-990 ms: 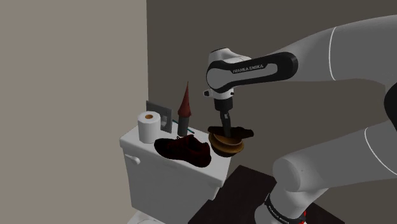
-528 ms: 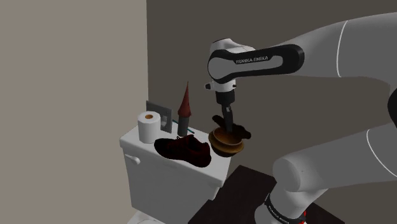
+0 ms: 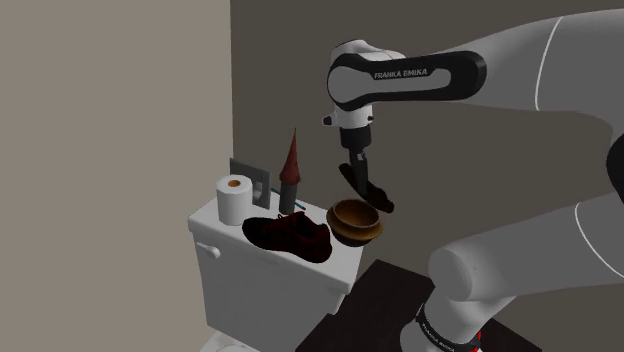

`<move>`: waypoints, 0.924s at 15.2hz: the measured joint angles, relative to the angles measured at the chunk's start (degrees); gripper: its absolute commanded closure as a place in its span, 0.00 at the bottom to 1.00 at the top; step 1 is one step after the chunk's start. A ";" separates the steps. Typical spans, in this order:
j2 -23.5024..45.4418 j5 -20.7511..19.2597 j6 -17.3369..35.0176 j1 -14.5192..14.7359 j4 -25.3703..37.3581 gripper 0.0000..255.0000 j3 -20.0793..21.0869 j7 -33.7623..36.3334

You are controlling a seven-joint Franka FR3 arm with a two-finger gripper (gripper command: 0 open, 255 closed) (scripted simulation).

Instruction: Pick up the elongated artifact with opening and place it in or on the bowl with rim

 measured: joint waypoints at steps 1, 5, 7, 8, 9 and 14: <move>0.44 -0.01 0.25 -0.05 0.17 1.00 0.18 0.18; 1.17 0.15 2.77 -0.03 -1.69 1.00 0.71 0.58; 1.48 0.29 4.35 0.02 -2.98 1.00 1.01 0.79; 1.57 0.40 5.23 0.08 -3.78 1.00 1.19 0.91; 1.69 0.42 5.97 0.08 -4.39 1.00 1.27 0.94; 2.72 0.63 9.95 0.10 -7.24 1.00 1.97 1.40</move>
